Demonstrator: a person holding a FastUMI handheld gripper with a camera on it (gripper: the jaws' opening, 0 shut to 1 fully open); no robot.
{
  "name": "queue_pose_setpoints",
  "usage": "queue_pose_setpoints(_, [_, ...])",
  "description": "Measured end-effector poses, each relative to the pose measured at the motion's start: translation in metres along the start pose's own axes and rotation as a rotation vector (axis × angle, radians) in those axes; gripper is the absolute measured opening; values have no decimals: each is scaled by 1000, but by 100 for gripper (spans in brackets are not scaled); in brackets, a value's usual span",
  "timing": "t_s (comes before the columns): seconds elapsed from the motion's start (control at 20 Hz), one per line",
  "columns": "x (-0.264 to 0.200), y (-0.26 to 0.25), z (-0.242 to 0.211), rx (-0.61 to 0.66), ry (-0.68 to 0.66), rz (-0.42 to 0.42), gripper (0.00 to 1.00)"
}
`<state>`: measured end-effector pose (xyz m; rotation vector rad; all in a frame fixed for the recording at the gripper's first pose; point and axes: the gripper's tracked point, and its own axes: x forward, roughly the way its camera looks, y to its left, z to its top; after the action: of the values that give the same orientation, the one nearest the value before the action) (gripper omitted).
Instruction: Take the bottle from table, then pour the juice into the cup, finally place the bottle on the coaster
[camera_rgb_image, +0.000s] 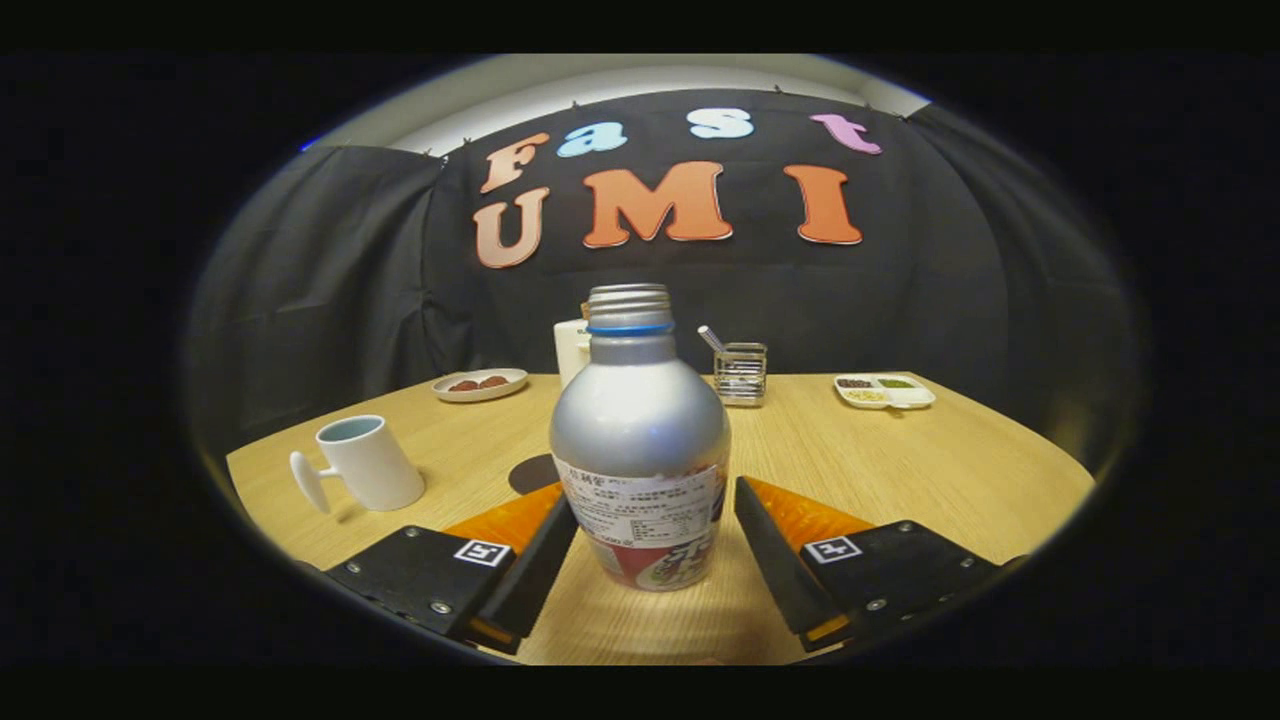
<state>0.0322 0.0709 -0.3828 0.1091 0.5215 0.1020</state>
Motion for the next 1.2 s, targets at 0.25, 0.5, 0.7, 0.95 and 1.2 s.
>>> queue_pose_setpoints(0.25, [2, 1, 0, -13, -10, -3, 81])
queue_pose_setpoints(0.5, [-1, 10, 3, 0, 6, 21, 78])
queue_pose_setpoints(0.7, [-2, 15, 19, -50, -3, 21, 78])
queue_pose_setpoints(0.95, [-2, 23, 41, -147, -7, 15, 77])
queue_pose_setpoints(1.2, [-6, 33, 62, -297, -26, -7, 78])
